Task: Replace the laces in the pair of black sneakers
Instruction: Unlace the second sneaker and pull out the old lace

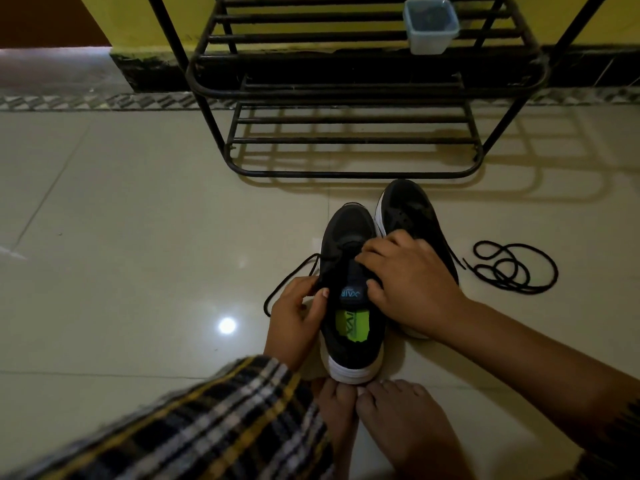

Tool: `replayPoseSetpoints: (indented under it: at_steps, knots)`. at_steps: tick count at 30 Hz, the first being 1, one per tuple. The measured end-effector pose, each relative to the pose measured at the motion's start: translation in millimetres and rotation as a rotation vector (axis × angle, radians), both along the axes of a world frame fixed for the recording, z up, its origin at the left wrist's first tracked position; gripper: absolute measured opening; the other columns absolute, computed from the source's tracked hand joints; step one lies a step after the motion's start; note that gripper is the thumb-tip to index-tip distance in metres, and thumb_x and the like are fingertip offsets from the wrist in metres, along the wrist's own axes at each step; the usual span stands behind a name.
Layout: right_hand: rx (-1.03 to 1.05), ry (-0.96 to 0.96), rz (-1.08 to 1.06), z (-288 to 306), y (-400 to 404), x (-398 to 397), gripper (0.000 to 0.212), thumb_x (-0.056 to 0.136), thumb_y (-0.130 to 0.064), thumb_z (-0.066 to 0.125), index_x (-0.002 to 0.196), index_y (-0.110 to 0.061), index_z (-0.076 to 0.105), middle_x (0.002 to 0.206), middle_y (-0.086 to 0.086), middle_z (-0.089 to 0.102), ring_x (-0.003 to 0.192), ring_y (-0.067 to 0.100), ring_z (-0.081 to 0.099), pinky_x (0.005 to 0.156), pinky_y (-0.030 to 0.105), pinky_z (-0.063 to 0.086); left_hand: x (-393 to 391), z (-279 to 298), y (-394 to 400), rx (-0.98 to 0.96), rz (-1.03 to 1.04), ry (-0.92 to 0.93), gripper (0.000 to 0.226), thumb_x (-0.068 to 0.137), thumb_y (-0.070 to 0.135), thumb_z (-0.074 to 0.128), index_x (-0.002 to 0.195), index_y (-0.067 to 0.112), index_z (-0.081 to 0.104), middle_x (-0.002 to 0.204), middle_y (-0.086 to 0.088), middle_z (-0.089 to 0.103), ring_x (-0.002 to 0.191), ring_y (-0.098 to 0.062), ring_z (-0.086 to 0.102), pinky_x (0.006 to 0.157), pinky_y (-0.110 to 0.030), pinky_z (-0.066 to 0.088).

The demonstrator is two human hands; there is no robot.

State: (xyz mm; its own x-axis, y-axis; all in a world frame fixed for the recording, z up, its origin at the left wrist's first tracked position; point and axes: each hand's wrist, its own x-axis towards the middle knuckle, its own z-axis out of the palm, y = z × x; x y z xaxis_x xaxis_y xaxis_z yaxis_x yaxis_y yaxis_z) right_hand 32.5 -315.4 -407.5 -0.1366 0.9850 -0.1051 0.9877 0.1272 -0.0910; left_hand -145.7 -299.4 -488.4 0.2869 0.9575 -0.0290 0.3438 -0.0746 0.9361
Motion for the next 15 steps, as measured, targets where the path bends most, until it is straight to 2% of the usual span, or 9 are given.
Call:
replayPoseSetpoints:
  at_steps: [2,4,6,8,10,15]
  knots:
    - [-0.021,-0.084,-0.042,-5,-1,4,0.042,0.062,-0.023,0.076,0.102,-0.014,0.070,0.108,0.005,0.064,0.097,0.030,0.057,0.072,0.039,0.046,3,1,1,-0.041,-0.001,-0.025,0.016,0.093,0.012,0.056,0.103,0.022,0.064,0.099,0.004,0.062,0.090,0.003,0.057,0.071,-0.011,0.046]
    - [-0.035,-0.145,-0.077,-8,-3,8,0.049,0.054,-0.019,0.080,0.102,-0.014,0.071,0.107,0.010,0.065,0.095,0.035,0.059,0.069,0.040,0.048,3,3,3,-0.074,-0.009,-0.031,0.019,0.093,0.007,0.055,0.105,0.017,0.066,0.099,0.001,0.063,0.088,0.004,0.057,0.070,-0.009,0.045]
    - [-0.067,-0.173,-0.064,-10,-5,6,0.059,0.072,-0.021,0.071,0.128,-0.021,0.056,0.136,0.013,0.050,0.119,0.039,0.046,0.087,0.046,0.042,1,3,5,-0.104,-0.014,-0.035,0.020,0.092,0.005,0.055,0.107,0.011,0.067,0.100,-0.002,0.064,0.088,0.003,0.058,0.070,-0.010,0.046]
    - [-0.075,-0.206,-0.024,-13,-5,6,0.064,0.090,-0.026,0.052,0.147,-0.031,0.024,0.157,0.010,0.014,0.138,0.037,0.018,0.104,0.047,0.025,0,2,7,-0.133,0.005,-0.048,0.021,0.092,0.002,0.054,0.107,0.005,0.068,0.101,-0.006,0.065,0.088,0.000,0.060,0.074,-0.015,0.049]
    - [-0.139,-0.236,-0.035,-8,0,4,0.065,0.095,-0.030,0.043,0.149,-0.036,0.008,0.159,0.008,-0.004,0.141,0.037,0.004,0.109,0.048,0.016,0,2,7,-0.151,0.020,-0.059,0.021,0.092,0.001,0.054,0.107,0.002,0.068,0.102,-0.010,0.066,0.088,-0.004,0.062,0.075,-0.018,0.051]
    - [-0.249,-0.263,-0.024,-9,6,0,0.076,0.092,-0.031,0.047,0.148,-0.038,-0.004,0.157,0.008,-0.016,0.142,0.037,-0.003,0.111,0.051,0.011,1,4,6,-0.196,0.002,-0.111,0.021,0.092,0.000,0.052,0.107,-0.001,0.067,0.101,-0.012,0.067,0.085,-0.002,0.063,0.073,-0.015,0.049]
